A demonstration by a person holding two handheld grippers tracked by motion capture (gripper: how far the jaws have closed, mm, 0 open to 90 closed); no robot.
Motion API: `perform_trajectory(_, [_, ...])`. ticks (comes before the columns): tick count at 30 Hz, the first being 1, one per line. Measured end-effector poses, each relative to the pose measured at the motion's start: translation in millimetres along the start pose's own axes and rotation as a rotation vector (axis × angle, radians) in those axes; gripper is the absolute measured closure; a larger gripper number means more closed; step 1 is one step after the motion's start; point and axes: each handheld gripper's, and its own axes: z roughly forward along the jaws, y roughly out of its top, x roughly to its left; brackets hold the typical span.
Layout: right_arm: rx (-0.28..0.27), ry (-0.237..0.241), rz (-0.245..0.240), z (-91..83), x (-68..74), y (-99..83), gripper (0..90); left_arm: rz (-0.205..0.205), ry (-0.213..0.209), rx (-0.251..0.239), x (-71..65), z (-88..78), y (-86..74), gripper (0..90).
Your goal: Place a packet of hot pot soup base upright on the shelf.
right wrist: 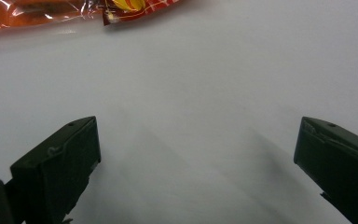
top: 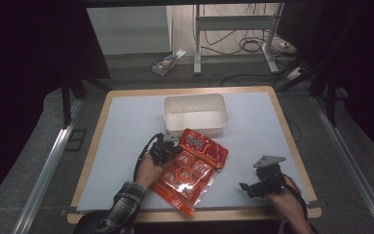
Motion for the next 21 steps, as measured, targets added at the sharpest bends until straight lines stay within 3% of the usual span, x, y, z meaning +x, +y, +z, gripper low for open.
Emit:
perform_trajectory(4, [0.0, 0.002, 0.002, 0.9, 0.5, 0.6, 0.4, -0.007, -0.01, 0.005, -2.3, 1.9, 2.3, 89.9])
perform_trajectory(10, [-0.005, 0.006, 0.002, 0.5, 0.4, 0.6, 0.4, 0.017, -0.034, 0.021, -8.4, 7.5, 10.0, 90.0])
perform_trajectory(14, [-0.011, 0.007, -0.003, 0.0, 0.2, 0.7, 0.4, 0.063, -0.055, 0.036, -17.8, 13.7, 19.4, 90.0])
perform_trajectory(18, [-0.015, 0.009, 0.0, -0.9, 0.2, 0.5, 0.4, 0.122, -0.043, 0.072, -27.5, 17.1, 27.5, 90.0])
perform_trajectory(21, [-0.017, 0.009, 0.004, -1.6, 0.3, 0.5, 0.4, 0.133, -0.049, 0.083, -30.1, 18.8, 30.9, 90.0])
